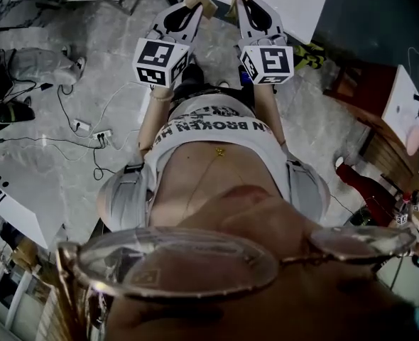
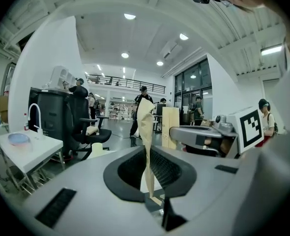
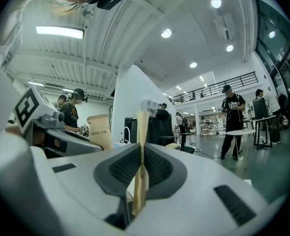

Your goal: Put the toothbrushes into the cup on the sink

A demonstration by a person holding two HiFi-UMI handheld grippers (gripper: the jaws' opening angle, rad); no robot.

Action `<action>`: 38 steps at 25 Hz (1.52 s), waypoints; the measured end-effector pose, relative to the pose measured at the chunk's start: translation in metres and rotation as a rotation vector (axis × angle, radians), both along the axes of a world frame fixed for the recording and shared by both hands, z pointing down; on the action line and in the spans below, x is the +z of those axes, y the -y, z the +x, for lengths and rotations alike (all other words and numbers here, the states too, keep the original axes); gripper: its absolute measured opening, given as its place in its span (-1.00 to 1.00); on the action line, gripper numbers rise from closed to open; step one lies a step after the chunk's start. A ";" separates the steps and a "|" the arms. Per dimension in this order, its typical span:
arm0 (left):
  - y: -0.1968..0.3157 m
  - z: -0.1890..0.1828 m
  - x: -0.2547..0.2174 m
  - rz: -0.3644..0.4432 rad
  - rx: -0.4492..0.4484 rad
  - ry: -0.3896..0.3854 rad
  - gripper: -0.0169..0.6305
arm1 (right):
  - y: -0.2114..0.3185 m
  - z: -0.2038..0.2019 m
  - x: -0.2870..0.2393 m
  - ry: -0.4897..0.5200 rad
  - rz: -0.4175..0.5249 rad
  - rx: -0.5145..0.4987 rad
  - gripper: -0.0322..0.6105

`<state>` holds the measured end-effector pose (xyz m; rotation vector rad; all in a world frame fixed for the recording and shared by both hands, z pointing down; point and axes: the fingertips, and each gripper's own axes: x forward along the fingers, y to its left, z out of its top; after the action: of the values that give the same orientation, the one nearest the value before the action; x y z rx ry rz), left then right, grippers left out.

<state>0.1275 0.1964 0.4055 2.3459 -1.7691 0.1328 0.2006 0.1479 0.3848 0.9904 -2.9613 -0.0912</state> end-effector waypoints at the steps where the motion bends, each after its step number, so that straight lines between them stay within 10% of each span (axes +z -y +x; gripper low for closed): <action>1: 0.006 -0.010 0.000 0.000 0.008 0.002 -0.85 | 0.005 -0.011 -0.001 0.000 0.004 0.003 -0.79; 18: 0.078 -0.117 0.006 -0.018 0.097 0.007 -0.85 | 0.075 -0.116 0.008 -0.005 -0.008 0.085 -0.79; 38: 0.150 -0.151 -0.007 -0.018 0.079 -0.021 -0.85 | 0.151 -0.152 -0.008 -0.017 0.004 0.065 -0.79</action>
<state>-0.0239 0.0461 0.3986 2.3963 -1.6589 0.1342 0.0486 -0.0031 0.3771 1.0796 -2.9113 -0.1041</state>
